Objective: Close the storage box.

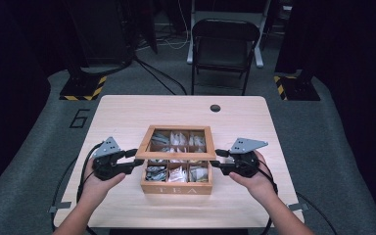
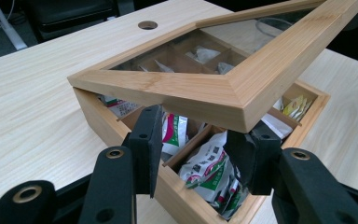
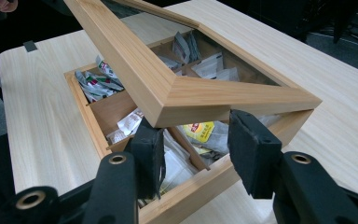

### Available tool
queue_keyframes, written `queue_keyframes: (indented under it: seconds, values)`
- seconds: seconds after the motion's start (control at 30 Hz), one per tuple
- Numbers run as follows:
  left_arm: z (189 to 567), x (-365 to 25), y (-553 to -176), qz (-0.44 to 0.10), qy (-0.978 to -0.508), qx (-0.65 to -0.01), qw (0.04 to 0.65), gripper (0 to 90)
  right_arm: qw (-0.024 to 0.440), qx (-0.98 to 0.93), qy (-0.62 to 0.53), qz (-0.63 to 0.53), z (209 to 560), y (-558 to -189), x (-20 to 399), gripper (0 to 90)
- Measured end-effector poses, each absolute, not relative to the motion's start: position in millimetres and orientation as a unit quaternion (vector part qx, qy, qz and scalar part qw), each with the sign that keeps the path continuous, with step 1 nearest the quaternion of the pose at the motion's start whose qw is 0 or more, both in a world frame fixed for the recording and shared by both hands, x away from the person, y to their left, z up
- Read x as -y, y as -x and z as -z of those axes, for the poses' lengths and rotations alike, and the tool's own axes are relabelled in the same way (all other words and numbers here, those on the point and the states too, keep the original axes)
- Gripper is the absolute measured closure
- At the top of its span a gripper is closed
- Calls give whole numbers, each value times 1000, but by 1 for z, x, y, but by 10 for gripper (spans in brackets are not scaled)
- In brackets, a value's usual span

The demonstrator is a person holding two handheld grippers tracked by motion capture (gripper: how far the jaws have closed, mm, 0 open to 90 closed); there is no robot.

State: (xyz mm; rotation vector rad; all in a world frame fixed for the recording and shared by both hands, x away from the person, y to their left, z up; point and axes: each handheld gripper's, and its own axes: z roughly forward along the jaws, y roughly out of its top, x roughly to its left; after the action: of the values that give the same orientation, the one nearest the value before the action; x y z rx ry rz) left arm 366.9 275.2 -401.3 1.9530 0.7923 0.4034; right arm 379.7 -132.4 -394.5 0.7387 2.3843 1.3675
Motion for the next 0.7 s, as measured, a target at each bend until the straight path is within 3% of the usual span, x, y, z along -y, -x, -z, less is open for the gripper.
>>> queue_keyframes:
  seconds: [0.7]
  values:
    - [426,-276,-353,-161,-803,-321,476,559,151,-821,-261,-485,422,-361,132,535]
